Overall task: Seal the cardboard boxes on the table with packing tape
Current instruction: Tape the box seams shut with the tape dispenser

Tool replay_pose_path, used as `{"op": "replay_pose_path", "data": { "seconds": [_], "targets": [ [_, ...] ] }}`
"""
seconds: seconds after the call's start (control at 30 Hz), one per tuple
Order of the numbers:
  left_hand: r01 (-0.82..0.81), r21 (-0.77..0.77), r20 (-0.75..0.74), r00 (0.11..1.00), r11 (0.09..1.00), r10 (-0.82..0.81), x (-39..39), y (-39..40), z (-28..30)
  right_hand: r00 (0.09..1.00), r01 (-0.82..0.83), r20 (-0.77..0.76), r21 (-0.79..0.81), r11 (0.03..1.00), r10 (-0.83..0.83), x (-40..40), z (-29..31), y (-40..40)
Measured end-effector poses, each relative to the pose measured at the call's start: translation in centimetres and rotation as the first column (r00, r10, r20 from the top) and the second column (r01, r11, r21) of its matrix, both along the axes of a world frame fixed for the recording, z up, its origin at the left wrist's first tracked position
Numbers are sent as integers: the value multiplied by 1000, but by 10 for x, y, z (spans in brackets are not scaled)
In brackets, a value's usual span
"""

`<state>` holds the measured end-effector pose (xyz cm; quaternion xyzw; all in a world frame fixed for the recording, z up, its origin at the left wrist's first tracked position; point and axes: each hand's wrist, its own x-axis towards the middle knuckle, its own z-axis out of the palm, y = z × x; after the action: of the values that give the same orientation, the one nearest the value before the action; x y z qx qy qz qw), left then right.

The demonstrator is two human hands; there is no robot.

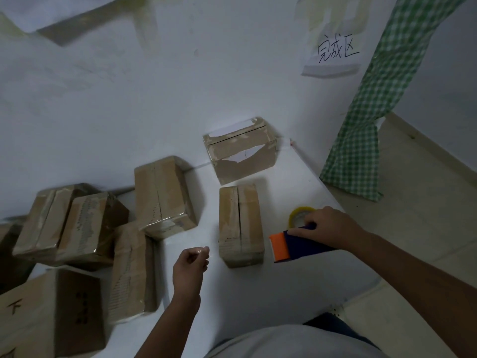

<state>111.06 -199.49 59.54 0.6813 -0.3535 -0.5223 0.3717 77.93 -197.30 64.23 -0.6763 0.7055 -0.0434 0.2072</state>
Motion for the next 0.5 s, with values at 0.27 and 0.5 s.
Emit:
{"op": "replay_pose_path", "data": {
  "seconds": [0.27, 0.5],
  "targets": [
    [17, 58, 46, 999, 998, -19, -1, -2, -9, 998, 13, -63, 57, 998, -9, 11, -14, -3],
    [173, 66, 253, 950, 983, -184, 5, -17, -8, 993, 71, -98, 86, 994, -62, 46, -26, 4]
  ]
}}
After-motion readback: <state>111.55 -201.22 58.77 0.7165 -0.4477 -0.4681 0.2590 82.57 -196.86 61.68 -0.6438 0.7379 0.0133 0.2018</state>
